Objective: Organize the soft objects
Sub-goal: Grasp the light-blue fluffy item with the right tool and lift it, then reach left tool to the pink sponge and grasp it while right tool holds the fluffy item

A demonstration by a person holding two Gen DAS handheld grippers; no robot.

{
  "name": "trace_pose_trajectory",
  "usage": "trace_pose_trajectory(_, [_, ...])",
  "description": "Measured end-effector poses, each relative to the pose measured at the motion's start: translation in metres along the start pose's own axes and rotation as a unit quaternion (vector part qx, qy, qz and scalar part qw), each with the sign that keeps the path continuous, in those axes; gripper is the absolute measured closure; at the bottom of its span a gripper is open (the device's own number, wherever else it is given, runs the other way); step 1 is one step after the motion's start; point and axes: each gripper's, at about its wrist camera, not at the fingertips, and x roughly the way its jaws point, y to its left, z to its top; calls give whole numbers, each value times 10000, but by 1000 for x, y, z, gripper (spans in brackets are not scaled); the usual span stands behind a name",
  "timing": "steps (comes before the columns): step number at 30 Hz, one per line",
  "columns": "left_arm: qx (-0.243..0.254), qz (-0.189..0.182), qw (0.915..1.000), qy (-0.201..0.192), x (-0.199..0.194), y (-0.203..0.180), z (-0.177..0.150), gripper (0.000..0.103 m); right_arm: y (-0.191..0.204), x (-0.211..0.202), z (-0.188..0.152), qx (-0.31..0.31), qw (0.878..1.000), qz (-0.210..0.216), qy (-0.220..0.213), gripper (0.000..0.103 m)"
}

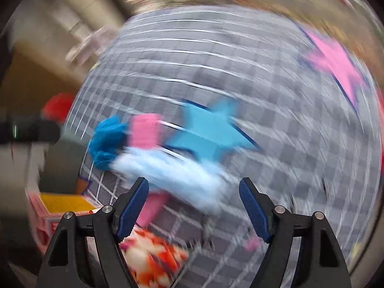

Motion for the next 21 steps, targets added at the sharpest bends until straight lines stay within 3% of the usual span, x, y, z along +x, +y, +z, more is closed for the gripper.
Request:
trace_pose_trajectory(2, [-225,118,9997,4,2,9,5,0,35,24,8,-861,9961,-100,135,24])
trace_pose_trajectory(3, [-297,107,9995,24,5,13,7,0,42,37,10,-895,9957,-38,245,24])
trace_pose_trajectory(5, [-449,110,9989,72,11,19,11,0,46,64,9,-926,9927,-522,564,24])
trace_pose_trajectory(7, [-492,134,9987,39,15,20,14,0,40,77,3,-634,9949,-235,751,24])
trace_pose_trajectory(10, [-494,156,9986,127,26,14,17,0,35,85,-11,-672,9915,-733,839,24])
trace_pose_trajectory(12, [-354,221,9989,210,40,0,14,0,14,87,-22,-199,9870,-1275,963,24])
trace_pose_trajectory(16, [-111,364,9985,394,77,-34,3,0,-33,75,-45,1208,9773,-1460,951,24])
trace_pose_trajectory(21, [-64,583,9959,683,122,-50,-6,0,-32,49,-68,1866,9752,-1070,519,24])
